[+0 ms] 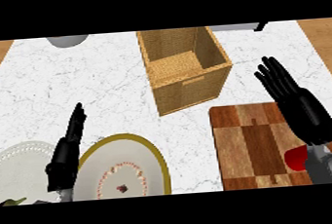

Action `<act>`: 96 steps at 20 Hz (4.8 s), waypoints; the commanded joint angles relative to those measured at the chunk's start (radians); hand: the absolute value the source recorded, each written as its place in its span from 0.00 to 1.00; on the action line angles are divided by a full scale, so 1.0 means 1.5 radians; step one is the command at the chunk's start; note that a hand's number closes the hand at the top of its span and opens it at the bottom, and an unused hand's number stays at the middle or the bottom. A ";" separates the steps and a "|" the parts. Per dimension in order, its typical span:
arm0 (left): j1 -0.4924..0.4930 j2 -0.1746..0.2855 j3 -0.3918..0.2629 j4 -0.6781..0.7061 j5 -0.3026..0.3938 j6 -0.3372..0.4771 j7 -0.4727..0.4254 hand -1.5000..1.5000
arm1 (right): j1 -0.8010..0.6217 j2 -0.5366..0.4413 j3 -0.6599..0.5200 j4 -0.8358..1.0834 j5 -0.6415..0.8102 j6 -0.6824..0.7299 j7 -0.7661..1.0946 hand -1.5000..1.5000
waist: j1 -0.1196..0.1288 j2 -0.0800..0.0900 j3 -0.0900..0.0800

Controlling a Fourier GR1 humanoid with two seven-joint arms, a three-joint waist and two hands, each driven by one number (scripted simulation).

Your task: Pick the can from the cutting board and place it in the basket

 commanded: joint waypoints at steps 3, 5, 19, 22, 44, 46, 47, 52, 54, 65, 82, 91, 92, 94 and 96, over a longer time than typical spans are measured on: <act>0.027 0.011 0.028 0.051 0.061 -0.055 0.079 0.50 | -0.031 -0.038 -0.107 0.002 -0.067 0.035 -0.019 1.00 | -0.002 0.016 0.008; 0.053 0.006 0.025 0.081 0.088 -0.061 0.146 0.50 | -0.036 -0.063 -0.162 0.000 -0.104 0.043 -0.027 1.00 | -0.009 0.017 0.009; 0.093 0.055 0.059 0.072 0.132 -0.117 0.203 0.50 | 0.036 -0.165 0.016 -0.179 0.390 -0.155 0.185 0.00 | -0.023 0.006 0.002; 0.101 0.062 0.058 0.061 0.134 -0.118 0.218 0.50 | 0.019 -0.265 -0.022 -0.221 0.424 -0.105 0.294 0.00 | -0.025 0.004 0.002; 0.101 0.062 0.084 0.083 0.127 -0.143 0.209 0.50 | 0.055 -0.647 -0.360 -0.335 -0.110 0.450 0.614 0.00 | -0.024 0.009 0.007; 0.117 0.040 0.057 0.034 0.116 -0.133 0.224 0.50 | 0.074 -0.606 -0.350 -0.336 -0.074 0.442 0.613 0.00 | -0.011 0.012 0.008; 0.081 0.028 0.071 0.089 0.117 -0.128 0.215 0.50 | 0.061 -0.640 -0.402 -0.344 -0.142 0.456 0.631 0.00 | -0.021 0.010 0.007; 0.080 0.022 0.073 0.070 0.109 -0.133 0.231 0.50 | 0.140 -0.511 -0.381 -0.406 -0.022 0.438 0.607 0.00 | -0.015 0.012 0.008; 0.080 0.027 0.073 0.069 0.103 -0.142 0.232 0.50 | 0.127 -0.498 -0.355 -0.420 -0.018 0.411 0.622 0.00 | -0.007 0.013 0.008; 0.063 0.003 0.084 0.097 0.083 -0.159 0.216 0.50 | 0.136 -0.345 -0.210 -0.373 0.282 0.418 0.497 0.00 | 0.003 0.016 0.008; 0.084 -0.018 0.096 0.053 0.053 -0.165 0.247 0.50 | 0.164 -0.202 -0.117 -0.266 0.552 0.353 0.337 0.00 | 0.001 0.015 0.008; 0.093 -0.002 0.132 0.049 0.060 -0.209 0.245 0.50 | 0.170 -0.130 -0.080 -0.225 0.641 0.306 0.290 0.00 | 0.001 0.015 0.008; 0.074 -0.013 0.132 0.084 0.043 -0.195 0.231 0.50 | 0.163 -0.159 -0.108 -0.172 0.638 0.310 0.239 0.00 | 0.000 0.015 0.008; 0.079 0.007 0.157 0.042 0.071 -0.214 0.274 0.50 | 0.140 -0.163 -0.130 -0.203 0.611 0.357 0.269 0.00 | 0.000 0.014 0.008; 0.072 -0.012 0.134 0.018 0.043 -0.190 0.300 0.50 | 0.192 -0.124 -0.083 -0.218 0.682 0.296 0.249 0.00 | -0.002 0.014 0.008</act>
